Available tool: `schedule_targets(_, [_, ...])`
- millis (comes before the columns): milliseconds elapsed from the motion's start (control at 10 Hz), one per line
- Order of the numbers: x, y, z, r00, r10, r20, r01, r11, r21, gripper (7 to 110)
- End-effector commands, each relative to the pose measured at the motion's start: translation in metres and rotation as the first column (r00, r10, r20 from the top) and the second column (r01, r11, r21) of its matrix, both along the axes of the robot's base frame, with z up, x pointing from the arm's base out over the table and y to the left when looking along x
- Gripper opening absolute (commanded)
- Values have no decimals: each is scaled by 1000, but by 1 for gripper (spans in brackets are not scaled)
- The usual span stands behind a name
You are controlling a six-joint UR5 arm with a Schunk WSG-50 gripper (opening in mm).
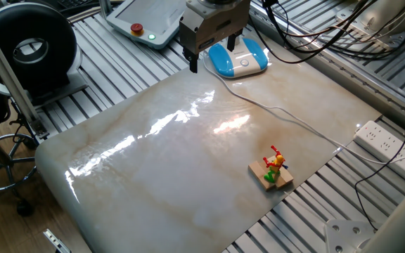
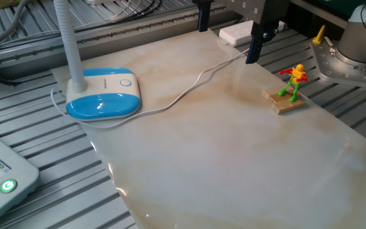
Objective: Turn off the desk lamp by pressing the button
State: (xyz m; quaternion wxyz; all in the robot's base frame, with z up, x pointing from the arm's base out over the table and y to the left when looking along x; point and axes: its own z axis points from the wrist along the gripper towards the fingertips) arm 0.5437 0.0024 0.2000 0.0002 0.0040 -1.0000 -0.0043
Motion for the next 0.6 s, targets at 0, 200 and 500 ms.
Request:
schedule_targets(0, [-5, 51, 5, 961, -266, -72, 275, 944, 182, 109])
schedule_targets(200, [-6, 50, 5, 964, -257, -74, 266, 947, 179, 22])
schedule_targets(500, [-8, 48, 5, 973, -218, -72, 227, 959, 171, 22])
